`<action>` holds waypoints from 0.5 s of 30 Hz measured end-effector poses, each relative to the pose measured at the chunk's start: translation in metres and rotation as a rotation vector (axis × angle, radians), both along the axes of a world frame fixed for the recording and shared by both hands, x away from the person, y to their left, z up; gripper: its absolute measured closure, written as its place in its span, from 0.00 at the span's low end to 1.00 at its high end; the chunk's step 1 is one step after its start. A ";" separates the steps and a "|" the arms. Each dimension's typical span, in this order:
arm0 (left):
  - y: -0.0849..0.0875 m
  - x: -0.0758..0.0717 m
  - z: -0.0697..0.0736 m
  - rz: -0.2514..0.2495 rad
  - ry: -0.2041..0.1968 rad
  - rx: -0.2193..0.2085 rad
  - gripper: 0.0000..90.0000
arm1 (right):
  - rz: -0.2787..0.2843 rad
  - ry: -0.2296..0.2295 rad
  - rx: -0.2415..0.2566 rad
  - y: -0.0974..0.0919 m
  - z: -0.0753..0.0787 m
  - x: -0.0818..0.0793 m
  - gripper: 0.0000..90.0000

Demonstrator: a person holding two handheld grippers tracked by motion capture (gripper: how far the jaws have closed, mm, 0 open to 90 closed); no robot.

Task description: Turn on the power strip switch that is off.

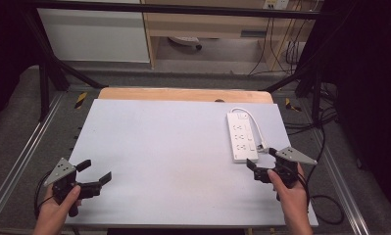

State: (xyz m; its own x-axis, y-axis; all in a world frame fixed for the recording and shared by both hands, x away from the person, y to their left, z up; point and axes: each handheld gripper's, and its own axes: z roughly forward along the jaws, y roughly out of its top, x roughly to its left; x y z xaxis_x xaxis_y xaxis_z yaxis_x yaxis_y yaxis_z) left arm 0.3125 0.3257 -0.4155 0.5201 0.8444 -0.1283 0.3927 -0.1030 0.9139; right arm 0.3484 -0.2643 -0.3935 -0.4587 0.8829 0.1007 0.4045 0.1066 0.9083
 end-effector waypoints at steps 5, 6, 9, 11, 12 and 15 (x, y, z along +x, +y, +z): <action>0.000 0.000 0.000 -0.001 0.002 0.002 0.06 | 0.012 0.010 -0.010 0.002 0.004 0.007 0.03; 0.000 0.000 0.000 -0.001 0.001 0.004 0.06 | 0.014 0.010 -0.012 0.003 0.004 0.008 0.03; 0.000 0.000 0.000 -0.001 0.004 0.001 0.06 | 0.014 0.008 -0.010 0.003 0.008 0.012 0.03; 0.000 0.000 -0.001 -0.002 0.004 0.001 0.06 | 0.011 0.006 -0.001 0.003 0.010 0.014 0.03; 0.000 0.001 -0.001 -0.003 0.004 0.001 0.06 | 0.013 0.007 0.003 0.003 0.011 0.016 0.03; -0.001 0.001 -0.001 -0.002 0.004 0.003 0.06 | 0.018 0.003 0.005 0.004 0.014 0.019 0.03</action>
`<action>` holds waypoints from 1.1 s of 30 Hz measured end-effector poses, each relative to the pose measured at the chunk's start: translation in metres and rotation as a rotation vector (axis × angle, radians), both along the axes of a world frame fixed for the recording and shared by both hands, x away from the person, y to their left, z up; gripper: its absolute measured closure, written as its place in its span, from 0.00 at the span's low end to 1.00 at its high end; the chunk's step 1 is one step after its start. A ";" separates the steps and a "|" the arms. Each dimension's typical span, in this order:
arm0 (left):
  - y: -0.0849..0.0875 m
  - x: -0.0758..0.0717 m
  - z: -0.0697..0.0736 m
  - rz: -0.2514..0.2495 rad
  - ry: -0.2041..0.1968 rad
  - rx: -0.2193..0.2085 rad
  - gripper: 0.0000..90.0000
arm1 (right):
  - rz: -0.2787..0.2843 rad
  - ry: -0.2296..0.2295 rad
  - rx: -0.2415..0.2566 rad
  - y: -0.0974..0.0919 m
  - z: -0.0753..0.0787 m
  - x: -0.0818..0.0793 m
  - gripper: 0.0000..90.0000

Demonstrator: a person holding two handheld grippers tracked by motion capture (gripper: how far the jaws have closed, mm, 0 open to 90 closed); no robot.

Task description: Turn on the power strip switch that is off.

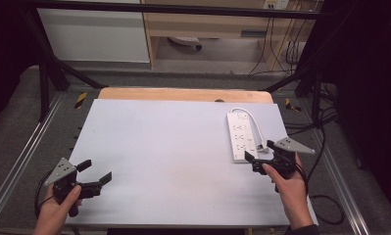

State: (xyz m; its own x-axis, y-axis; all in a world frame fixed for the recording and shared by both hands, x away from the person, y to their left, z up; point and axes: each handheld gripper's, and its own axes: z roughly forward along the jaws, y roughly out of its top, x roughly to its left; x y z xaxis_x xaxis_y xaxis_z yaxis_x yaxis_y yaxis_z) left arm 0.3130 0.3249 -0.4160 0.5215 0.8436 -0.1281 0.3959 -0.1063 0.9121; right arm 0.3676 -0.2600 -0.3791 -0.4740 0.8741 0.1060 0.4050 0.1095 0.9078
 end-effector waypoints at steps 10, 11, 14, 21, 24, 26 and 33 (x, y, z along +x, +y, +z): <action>0.000 0.000 0.000 0.001 0.001 0.006 0.06 | -0.004 0.010 0.007 -0.006 0.013 0.014 0.05; 0.000 0.000 0.000 -0.001 -0.002 0.005 0.06 | -0.006 0.012 0.009 -0.007 0.013 0.016 0.05; 0.000 0.000 0.000 0.000 -0.001 0.005 0.06 | -0.008 0.016 0.011 -0.008 0.015 0.018 0.06; 0.001 -0.001 0.001 0.004 -0.005 -0.002 0.06 | -0.017 0.043 0.013 -0.010 0.018 0.025 0.07; 0.000 -0.001 0.000 -0.001 0.000 -0.008 0.06 | -0.024 0.055 0.004 -0.010 0.018 0.029 0.07; 0.000 0.000 0.000 -0.003 0.003 -0.006 0.06 | -0.030 0.059 -0.003 -0.011 0.019 0.031 0.07; -0.001 0.000 -0.001 -0.004 0.003 0.000 0.06 | -0.026 0.075 -0.014 -0.012 0.018 0.037 0.06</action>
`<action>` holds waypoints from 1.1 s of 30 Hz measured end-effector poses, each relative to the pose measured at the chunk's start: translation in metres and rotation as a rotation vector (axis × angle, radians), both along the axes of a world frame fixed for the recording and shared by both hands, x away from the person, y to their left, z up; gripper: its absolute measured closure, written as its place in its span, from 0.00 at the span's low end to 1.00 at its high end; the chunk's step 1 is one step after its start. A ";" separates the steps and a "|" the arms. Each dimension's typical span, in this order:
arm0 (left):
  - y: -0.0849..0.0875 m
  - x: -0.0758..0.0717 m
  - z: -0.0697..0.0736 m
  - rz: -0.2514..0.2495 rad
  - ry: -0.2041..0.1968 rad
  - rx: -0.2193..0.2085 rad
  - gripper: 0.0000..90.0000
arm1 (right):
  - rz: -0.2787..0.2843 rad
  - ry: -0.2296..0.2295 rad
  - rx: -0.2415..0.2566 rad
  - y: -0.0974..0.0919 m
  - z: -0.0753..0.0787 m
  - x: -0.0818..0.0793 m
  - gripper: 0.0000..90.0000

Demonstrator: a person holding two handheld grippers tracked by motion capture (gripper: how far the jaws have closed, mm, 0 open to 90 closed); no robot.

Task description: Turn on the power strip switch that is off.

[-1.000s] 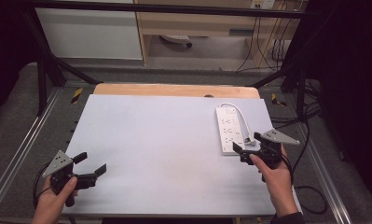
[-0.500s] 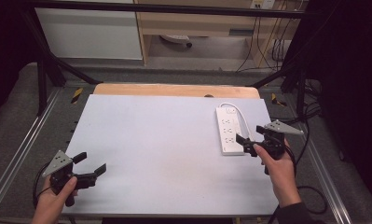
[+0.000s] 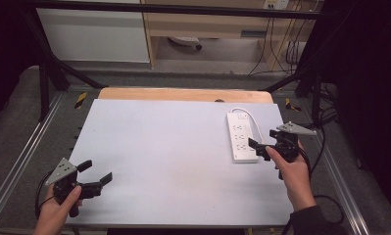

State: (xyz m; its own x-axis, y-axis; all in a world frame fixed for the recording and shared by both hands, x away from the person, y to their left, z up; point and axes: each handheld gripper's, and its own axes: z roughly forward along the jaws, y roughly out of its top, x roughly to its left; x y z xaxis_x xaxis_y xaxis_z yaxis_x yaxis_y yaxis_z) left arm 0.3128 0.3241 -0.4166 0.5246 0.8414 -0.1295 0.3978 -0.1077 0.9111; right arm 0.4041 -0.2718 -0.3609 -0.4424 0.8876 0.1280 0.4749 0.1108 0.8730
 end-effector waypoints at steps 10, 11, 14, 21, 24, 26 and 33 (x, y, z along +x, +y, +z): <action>0.002 0.003 -0.002 0.026 0.013 -0.012 0.06 | 0.009 0.013 -0.016 0.002 0.000 0.014 0.04; 0.002 0.003 -0.002 0.025 0.013 -0.009 0.06 | 0.011 0.012 -0.014 0.003 0.000 0.015 0.05; 0.001 0.003 -0.003 0.021 0.018 -0.006 0.06 | 0.010 0.015 -0.013 0.004 -0.001 0.017 0.05; 0.001 0.005 -0.005 0.026 0.021 -0.004 0.06 | -0.004 0.014 -0.008 0.003 -0.004 0.025 0.07; 0.000 0.006 -0.006 0.031 0.025 0.000 0.06 | -0.008 0.007 -0.004 0.003 -0.005 0.027 0.07; 0.001 0.007 -0.006 0.025 0.034 -0.009 0.06 | -0.011 0.004 0.006 0.003 -0.006 0.030 0.07; 0.003 0.010 -0.007 0.047 0.036 -0.012 0.06 | -0.018 -0.008 0.008 0.001 -0.007 0.037 0.10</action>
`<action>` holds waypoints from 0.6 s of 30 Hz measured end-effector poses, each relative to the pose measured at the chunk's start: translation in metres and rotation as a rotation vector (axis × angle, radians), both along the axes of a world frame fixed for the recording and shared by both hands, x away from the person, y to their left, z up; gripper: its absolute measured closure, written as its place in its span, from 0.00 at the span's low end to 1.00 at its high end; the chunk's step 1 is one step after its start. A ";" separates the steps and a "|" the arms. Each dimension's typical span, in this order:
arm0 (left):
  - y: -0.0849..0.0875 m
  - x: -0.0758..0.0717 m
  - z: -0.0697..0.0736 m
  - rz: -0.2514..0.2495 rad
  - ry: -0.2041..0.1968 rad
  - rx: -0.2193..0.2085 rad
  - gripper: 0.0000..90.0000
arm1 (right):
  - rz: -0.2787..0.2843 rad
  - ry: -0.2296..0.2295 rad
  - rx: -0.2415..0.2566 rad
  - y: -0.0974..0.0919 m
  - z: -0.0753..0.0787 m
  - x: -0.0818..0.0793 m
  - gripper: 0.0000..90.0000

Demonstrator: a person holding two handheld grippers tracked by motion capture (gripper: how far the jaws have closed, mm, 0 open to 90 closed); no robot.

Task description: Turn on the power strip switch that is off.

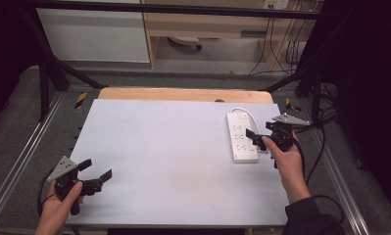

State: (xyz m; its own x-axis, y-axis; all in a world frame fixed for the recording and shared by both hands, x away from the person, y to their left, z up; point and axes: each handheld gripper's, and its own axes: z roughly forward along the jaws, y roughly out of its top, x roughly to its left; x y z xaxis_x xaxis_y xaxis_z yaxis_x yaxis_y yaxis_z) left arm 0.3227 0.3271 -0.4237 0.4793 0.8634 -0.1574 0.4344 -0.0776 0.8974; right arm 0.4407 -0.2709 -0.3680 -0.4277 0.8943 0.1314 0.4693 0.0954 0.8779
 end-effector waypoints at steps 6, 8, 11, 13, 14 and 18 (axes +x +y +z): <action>-0.003 0.000 0.000 -0.023 -0.006 0.014 0.06 | -0.019 0.004 -0.014 -0.002 -0.001 0.007 0.15; -0.002 0.000 0.001 -0.025 -0.013 0.013 0.06 | -0.022 0.013 -0.007 -0.003 -0.001 0.010 0.18; -0.001 0.001 0.002 -0.027 -0.013 0.012 0.06 | -0.020 0.010 -0.020 -0.002 0.002 0.017 0.20; -0.002 0.001 0.001 -0.031 -0.013 0.012 0.06 | -0.026 0.007 -0.026 -0.001 0.003 0.019 0.21; -0.002 0.001 0.001 -0.035 -0.012 0.013 0.06 | -0.028 0.003 -0.030 -0.001 0.003 0.021 0.21; -0.004 0.000 0.001 -0.043 -0.014 0.023 0.06 | -0.034 0.010 -0.024 -0.003 0.003 0.030 0.23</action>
